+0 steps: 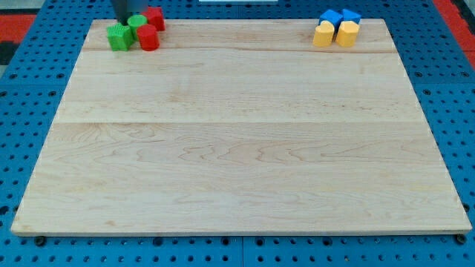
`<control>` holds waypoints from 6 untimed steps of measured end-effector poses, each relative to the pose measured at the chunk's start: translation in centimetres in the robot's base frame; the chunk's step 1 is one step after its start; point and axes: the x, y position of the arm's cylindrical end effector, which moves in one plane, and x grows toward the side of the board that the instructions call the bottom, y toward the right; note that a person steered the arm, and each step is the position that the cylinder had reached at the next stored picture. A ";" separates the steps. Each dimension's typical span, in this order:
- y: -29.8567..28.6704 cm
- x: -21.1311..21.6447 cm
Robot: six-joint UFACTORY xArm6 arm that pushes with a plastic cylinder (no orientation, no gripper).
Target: Move red star towards top center
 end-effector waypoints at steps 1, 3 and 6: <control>3.7 2.2; -2.0 -0.9; 2.7 -0.9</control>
